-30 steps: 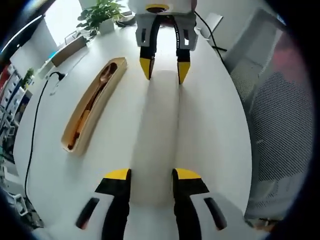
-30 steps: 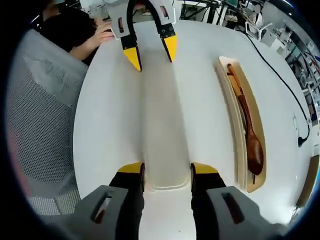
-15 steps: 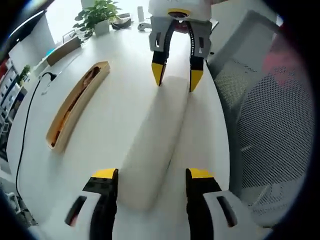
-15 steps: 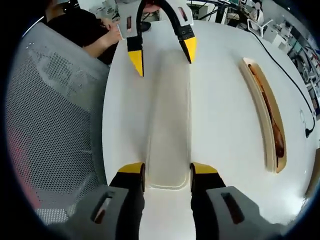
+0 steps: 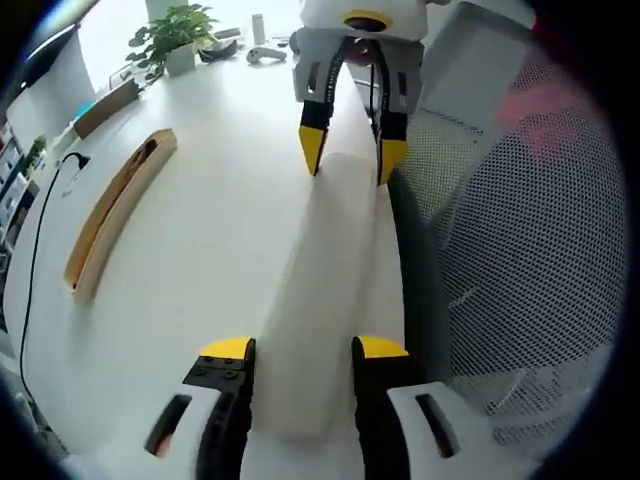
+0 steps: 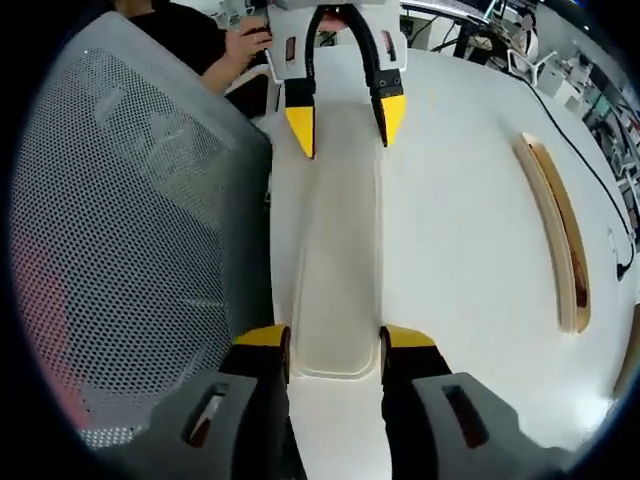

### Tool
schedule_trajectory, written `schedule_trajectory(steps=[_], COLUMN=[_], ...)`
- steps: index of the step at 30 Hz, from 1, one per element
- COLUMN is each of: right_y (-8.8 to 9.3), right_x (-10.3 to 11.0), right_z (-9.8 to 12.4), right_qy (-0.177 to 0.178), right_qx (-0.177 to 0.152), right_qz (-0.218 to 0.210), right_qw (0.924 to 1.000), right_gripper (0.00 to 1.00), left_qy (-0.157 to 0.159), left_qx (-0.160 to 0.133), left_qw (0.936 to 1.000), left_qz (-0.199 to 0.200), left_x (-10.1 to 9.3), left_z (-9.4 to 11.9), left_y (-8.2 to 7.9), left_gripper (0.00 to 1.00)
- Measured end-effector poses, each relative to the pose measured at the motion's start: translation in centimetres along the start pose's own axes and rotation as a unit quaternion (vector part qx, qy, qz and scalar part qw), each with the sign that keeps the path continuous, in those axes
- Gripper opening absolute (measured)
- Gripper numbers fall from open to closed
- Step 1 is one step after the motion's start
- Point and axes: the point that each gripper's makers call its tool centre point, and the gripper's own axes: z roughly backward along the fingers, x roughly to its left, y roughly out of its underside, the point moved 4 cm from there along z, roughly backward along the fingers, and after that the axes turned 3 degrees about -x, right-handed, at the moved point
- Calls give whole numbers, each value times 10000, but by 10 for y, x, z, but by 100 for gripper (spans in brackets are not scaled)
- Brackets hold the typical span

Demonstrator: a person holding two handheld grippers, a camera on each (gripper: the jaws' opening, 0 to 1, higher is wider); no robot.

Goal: Arrange the utensils inside the cutlery case until each visible utensil rests in its matching compartment.

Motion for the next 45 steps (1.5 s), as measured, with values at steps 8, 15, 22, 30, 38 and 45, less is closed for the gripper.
schedule_trajectory(steps=[8,15,22,30,38,45], right_y=[5,10,15,16,12,15], right_x=[19,27,23,21,22,15], right_z=[-1,-12,-15,-6,6,17], right_qy=[208,736,1425,1149,759,745], right_qx=[-84,45,336,211,-171,-417], right_qz=[309,1394,2368,1475,781,274], right_qw=[9993,9875,9605,9821,9939,9960], right_gripper=[35,52,43,40,39,25], left_qy=[-8,-8,55,47,122,344], left_qx=[-79,-125,-97,-7,88,117], left_qw=[10000,9999,9999,10000,9999,9990], left_qz=[17,45,-10,-29,-10,262], left_x=[-14,-13,-11,-12,-12,-6], left_z=[0,-1,-2,-3,-3,-2], left_y=[3,2,3,2,1,0], left_gripper=[40,40,39,40,40,39])
